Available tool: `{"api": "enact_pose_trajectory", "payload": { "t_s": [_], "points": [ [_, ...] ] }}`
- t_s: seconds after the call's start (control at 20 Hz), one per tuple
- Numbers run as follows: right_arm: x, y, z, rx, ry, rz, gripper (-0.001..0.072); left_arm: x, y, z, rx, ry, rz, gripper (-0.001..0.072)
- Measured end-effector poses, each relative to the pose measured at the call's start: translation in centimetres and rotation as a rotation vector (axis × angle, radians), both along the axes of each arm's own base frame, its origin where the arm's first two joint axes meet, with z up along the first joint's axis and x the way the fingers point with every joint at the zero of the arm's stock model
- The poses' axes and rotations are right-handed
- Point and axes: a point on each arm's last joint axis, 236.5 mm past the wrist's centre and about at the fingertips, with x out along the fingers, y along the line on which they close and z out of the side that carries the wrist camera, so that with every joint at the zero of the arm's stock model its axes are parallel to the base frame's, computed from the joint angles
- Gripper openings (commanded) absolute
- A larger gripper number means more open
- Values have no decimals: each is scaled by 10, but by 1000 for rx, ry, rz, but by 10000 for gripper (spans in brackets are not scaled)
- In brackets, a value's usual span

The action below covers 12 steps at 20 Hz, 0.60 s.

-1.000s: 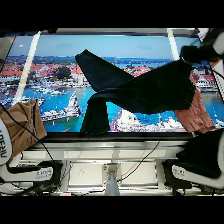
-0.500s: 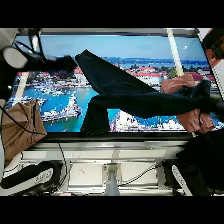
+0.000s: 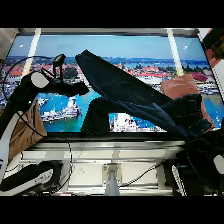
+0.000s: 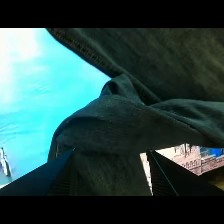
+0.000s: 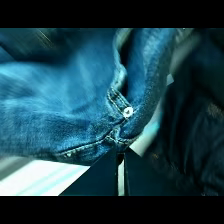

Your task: Fold the clothes and pants, and hang the long-sleeved shirts on hangers.

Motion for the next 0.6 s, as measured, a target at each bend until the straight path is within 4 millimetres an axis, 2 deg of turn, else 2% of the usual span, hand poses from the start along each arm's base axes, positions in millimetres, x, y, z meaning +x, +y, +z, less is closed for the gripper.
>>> {"api": "enact_pose_trajectory", "payload": {
  "t_s": [0.15,0.3,0.45,0.6],
  "points": [
    [-9,0,-15,7,46,-15,35,-11,6,-22,15,54,9,490],
    [-12,1,-20,11,60,-19,35,-28,19,-52,30,149,59,491],
    [-9,1,-20,10,47,-16,35,-55,27,-81,31,277,109,490],
    [-5,1,-20,9,32,-12,35,-78,33,-96,54,371,108,490]
  ]
}}
